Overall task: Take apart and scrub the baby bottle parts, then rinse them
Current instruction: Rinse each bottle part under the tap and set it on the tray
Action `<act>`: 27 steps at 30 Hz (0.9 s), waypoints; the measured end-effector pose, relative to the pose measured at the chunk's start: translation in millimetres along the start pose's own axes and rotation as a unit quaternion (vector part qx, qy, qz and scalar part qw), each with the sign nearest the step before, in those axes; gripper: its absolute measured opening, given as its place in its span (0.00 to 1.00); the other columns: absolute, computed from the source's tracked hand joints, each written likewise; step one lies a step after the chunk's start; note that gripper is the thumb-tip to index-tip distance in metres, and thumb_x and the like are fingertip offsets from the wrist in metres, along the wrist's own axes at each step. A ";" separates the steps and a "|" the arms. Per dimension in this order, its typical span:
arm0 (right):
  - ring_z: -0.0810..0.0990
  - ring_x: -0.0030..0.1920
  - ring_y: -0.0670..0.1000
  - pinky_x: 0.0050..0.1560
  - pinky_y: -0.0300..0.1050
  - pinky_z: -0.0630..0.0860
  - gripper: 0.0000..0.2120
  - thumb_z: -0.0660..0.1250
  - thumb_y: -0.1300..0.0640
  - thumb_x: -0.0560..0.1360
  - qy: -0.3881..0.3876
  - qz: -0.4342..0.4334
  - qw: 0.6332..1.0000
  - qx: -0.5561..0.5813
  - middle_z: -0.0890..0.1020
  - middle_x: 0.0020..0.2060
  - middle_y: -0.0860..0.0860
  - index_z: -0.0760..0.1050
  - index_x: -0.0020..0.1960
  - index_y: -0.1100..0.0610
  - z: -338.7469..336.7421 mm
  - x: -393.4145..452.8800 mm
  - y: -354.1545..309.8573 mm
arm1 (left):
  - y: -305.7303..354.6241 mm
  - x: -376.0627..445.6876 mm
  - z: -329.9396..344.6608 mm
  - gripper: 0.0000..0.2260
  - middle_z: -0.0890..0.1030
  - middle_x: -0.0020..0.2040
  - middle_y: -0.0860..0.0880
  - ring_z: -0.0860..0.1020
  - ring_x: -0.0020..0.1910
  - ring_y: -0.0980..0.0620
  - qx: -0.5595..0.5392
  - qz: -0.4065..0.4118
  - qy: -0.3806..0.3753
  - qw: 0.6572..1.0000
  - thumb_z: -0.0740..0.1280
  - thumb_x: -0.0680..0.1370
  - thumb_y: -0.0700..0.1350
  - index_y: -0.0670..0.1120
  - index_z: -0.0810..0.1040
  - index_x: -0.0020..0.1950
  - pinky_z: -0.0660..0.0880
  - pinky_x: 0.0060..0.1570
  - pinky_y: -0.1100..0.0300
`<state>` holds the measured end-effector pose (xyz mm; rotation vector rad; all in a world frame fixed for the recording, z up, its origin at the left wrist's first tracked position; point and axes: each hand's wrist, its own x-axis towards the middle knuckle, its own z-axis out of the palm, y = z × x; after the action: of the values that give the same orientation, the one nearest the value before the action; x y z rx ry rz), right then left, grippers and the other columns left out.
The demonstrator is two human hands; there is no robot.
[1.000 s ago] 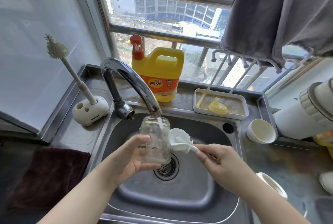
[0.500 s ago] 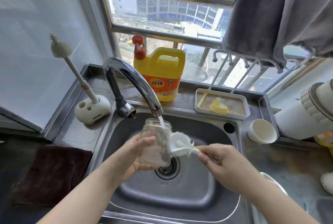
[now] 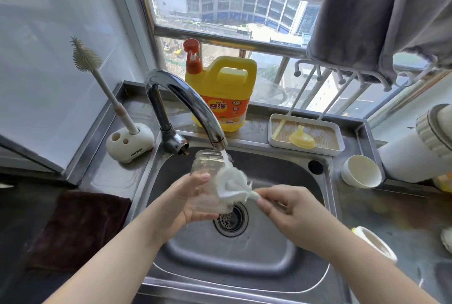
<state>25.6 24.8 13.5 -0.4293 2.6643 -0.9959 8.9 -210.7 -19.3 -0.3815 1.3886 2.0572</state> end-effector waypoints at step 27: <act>0.79 0.38 0.43 0.41 0.44 0.76 0.10 0.64 0.49 0.77 0.080 0.048 0.995 0.044 0.83 0.37 0.44 0.80 0.54 0.45 -5.3 -5.6 16.4 | -5.5 1.4 10.6 0.33 0.81 0.58 0.41 0.80 0.57 0.40 -0.003 -0.005 -0.001 1.000 0.74 0.62 0.57 0.48 0.74 0.65 0.78 0.52 0.41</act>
<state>25.9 41.8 7.2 -0.2084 2.7386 -1.1566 12.4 -199.2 -19.7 -0.3872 1.3762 2.0544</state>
